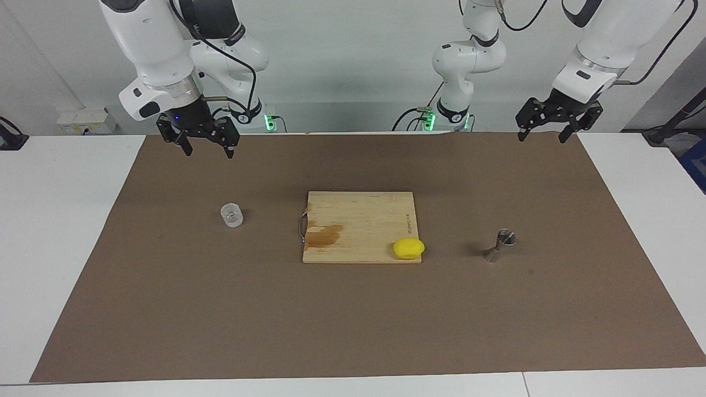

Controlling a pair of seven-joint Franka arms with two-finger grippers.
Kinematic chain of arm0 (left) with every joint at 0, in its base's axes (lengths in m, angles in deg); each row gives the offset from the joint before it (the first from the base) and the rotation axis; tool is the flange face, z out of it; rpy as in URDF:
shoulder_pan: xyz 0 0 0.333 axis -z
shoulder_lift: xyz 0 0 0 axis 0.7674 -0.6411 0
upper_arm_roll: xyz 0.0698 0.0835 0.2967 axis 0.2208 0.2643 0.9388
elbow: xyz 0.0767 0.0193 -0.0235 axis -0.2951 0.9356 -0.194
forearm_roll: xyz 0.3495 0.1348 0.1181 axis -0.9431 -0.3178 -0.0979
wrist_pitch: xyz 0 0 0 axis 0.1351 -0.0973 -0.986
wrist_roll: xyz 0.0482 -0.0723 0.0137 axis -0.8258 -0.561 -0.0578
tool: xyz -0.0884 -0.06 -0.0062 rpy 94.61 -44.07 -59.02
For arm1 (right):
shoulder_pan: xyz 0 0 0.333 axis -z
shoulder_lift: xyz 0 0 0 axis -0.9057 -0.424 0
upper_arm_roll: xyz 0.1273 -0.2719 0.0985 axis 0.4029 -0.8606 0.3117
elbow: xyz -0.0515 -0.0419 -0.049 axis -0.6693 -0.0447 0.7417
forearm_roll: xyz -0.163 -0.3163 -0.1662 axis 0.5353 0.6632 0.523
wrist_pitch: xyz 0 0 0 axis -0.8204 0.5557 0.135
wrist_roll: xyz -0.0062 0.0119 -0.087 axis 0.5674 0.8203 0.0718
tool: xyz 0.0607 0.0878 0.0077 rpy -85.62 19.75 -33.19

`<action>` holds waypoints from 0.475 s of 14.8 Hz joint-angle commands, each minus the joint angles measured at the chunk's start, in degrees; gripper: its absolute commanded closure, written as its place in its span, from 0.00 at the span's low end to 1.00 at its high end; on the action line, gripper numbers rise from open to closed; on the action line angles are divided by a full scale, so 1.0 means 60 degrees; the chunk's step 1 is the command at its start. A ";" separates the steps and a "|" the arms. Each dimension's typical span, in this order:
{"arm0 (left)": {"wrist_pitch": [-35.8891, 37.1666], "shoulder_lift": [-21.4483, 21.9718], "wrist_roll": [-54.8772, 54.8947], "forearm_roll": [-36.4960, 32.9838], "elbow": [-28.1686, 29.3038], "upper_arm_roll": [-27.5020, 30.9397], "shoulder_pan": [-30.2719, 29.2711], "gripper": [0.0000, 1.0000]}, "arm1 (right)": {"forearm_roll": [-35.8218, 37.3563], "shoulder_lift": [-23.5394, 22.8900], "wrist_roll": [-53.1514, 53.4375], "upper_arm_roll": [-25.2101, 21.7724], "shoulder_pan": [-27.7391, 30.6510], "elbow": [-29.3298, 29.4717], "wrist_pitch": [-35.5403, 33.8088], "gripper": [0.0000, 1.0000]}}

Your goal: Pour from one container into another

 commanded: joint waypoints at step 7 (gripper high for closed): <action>0.0319 0.0093 0.0015 0.0091 0.0198 -0.0038 -0.0085 0.00 | -0.0174 -0.0003 -0.0168 0.0017 0.0120 0.0023 -0.0131 0.00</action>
